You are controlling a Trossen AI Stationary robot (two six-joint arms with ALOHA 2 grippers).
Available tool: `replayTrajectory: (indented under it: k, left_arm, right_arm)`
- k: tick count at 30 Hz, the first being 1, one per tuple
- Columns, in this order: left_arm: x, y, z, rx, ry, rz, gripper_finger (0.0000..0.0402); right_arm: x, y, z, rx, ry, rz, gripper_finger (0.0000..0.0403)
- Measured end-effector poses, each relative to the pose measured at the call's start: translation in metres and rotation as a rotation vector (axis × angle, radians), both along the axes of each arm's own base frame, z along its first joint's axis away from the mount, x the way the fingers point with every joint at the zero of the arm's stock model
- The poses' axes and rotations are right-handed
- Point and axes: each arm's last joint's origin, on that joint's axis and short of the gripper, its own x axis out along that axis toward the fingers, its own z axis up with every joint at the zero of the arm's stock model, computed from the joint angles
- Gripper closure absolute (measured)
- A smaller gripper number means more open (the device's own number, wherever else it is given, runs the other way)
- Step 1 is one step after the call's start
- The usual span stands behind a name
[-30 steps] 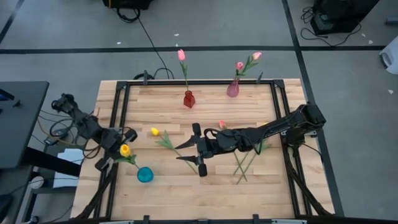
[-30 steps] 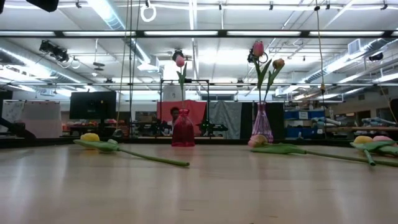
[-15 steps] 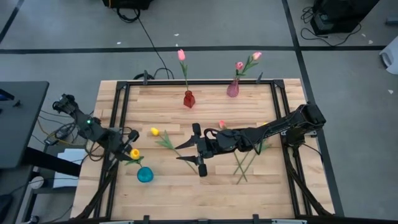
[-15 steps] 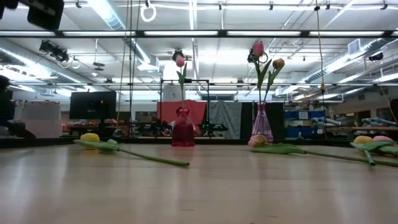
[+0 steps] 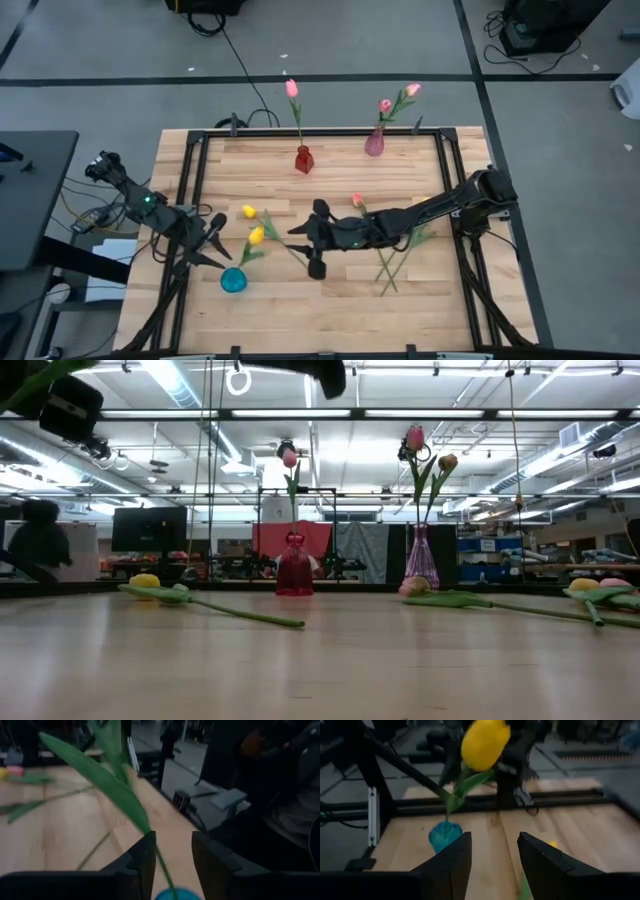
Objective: Sort flowers into vase by color
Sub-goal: Put the yellow tulip into the blue vase
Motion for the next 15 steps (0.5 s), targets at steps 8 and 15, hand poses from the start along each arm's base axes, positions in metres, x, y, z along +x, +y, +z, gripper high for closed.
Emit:
replayTrajectory:
  k: [8, 15]
  left_arm:
    - [-0.005, 0.009, 0.009, 0.006, 0.102, 0.158, 0.0267]
    - [-0.002, 0.016, 0.029, -0.052, -0.041, 0.43, 0.0279]
  right_arm:
    - [0.007, 0.004, -0.023, 0.062, 0.07, -0.034, 0.0229]
    - [0.025, 0.006, -0.073, 0.086, 0.17, -0.109, 0.0231]
